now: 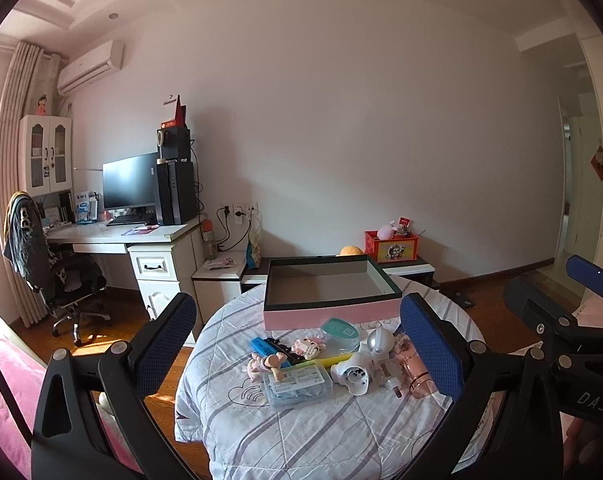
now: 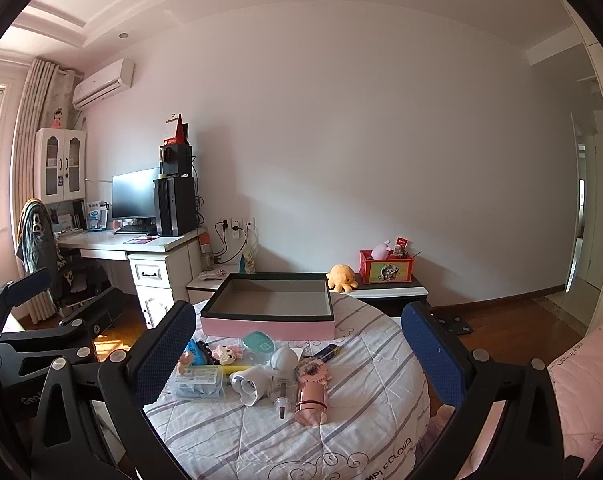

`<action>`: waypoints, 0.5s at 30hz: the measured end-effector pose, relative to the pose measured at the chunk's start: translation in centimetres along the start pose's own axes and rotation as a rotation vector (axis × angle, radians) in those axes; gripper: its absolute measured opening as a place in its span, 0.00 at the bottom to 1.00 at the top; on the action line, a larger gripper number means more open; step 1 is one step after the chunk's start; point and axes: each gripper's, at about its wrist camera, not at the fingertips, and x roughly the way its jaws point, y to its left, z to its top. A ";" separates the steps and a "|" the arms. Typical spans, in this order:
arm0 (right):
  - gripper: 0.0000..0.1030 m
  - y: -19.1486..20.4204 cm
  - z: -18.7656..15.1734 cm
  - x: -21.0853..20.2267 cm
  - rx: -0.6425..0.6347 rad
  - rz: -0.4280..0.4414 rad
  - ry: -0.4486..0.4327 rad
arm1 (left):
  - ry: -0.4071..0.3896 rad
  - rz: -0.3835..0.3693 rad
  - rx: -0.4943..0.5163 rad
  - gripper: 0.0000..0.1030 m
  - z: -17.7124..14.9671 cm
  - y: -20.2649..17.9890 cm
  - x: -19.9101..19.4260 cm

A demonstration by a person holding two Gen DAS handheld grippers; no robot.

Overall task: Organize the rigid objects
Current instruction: 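Grasp the rose-gold cylinder with the right tool while the left tool grasps the clear plastic case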

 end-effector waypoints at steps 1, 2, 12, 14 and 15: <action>1.00 -0.1 -0.3 0.4 0.001 -0.005 0.006 | 0.010 -0.018 0.001 1.00 -0.4 0.1 0.7; 1.00 -0.2 -0.7 1.0 0.002 -0.010 0.019 | 0.017 -0.042 -0.004 1.00 -0.9 0.4 1.1; 1.00 -3.3 -6.8 7.6 0.036 -0.022 0.206 | 0.266 -0.002 -0.024 1.00 -9.1 3.6 9.1; 1.00 -3.9 -8.1 8.8 0.038 -0.012 0.246 | 0.323 0.006 -0.029 1.00 -10.7 3.9 10.6; 1.00 -4.1 -8.7 9.3 0.041 -0.008 0.269 | 0.351 0.004 -0.034 1.00 -11.4 3.9 11.4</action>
